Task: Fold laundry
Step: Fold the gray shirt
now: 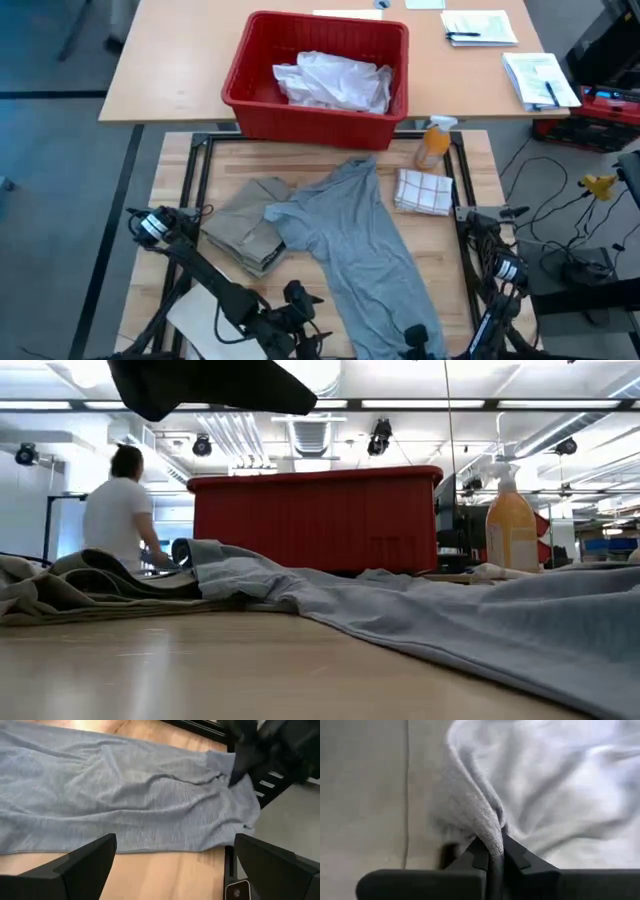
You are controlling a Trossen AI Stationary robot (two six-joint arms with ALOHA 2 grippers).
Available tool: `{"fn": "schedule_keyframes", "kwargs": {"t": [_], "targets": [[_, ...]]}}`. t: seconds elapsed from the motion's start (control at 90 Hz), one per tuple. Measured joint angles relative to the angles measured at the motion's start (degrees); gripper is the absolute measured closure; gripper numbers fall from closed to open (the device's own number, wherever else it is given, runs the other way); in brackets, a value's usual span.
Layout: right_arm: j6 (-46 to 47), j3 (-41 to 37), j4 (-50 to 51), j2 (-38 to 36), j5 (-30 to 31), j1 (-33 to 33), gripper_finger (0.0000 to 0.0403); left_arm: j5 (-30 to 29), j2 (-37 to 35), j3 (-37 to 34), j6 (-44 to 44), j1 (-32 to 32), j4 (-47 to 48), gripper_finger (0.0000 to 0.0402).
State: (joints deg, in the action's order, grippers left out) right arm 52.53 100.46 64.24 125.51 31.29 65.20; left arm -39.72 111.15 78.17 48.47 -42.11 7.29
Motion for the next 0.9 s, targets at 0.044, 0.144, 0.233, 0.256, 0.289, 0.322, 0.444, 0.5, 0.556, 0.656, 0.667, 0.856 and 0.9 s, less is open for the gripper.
{"fn": "schedule_keyframes", "kwargs": {"t": [0.044,0.144,0.233,0.256,0.289,0.322,0.444,0.5,0.556,0.656,0.667,0.856,0.9], "targets": [[1.39,0.03,2.97,-1.50,1.67,-0.26,0.0402,-0.03,0.00,-0.02,0.20,0.00,0.04,0.0013],[1.58,-1.14,5.12,-3.73,2.80,-1.36,0.0403,-0.14,-0.02,-0.02,0.30,0.00,-0.02,0.0013],[0.00,-2.38,3.76,-5.66,3.01,-2.59,0.0403,-0.25,-0.02,-0.02,0.30,0.14,0.01,0.0013],[-0.03,-2.77,3.57,-6.12,3.23,-2.84,0.0403,-0.29,-0.02,-0.02,0.30,0.18,-0.04,0.0013],[-0.08,-3.51,3.04,-6.68,3.35,-3.13,0.0403,-0.31,-0.02,-0.02,0.30,0.22,0.00,0.0013],[-0.09,-4.43,2.48,-7.02,3.23,-3.28,0.0403,-0.31,-0.02,-0.02,0.30,0.26,0.01,0.0013],[-2.06,-8.38,-3.28,-7.76,1.75,-3.55,0.0403,-0.35,-0.02,-0.02,0.28,0.48,0.00,0.0013],[-3.13,-10.15,-6.24,-8.07,0.79,-3.56,0.0403,-0.33,-0.02,-0.02,0.30,0.48,0.00,0.0013],[-3.10,-12.08,-8.43,-8.09,0.34,-3.55,0.0401,-0.34,-0.02,-0.02,0.32,0.50,0.00,0.0013],[-3.10,-14.72,-10.51,-7.95,-0.45,-3.55,0.0381,-0.32,-0.02,-0.02,0.41,0.48,0.00,0.0013],[-3.10,-14.91,-10.69,-7.95,-0.42,-3.55,0.0377,-0.31,-0.02,-0.02,0.48,0.48,0.00,0.0013],[-3.31,-16.48,-11.69,-7.98,0.75,-3.66,0.0272,-0.29,-0.02,-0.02,1.11,0.48,0.02,0.0013],[-4.26,-16.80,-13.39,-8.00,0.87,-3.66,0.0242,-0.30,-0.02,-0.02,1.14,0.48,0.00,0.0013]]}}
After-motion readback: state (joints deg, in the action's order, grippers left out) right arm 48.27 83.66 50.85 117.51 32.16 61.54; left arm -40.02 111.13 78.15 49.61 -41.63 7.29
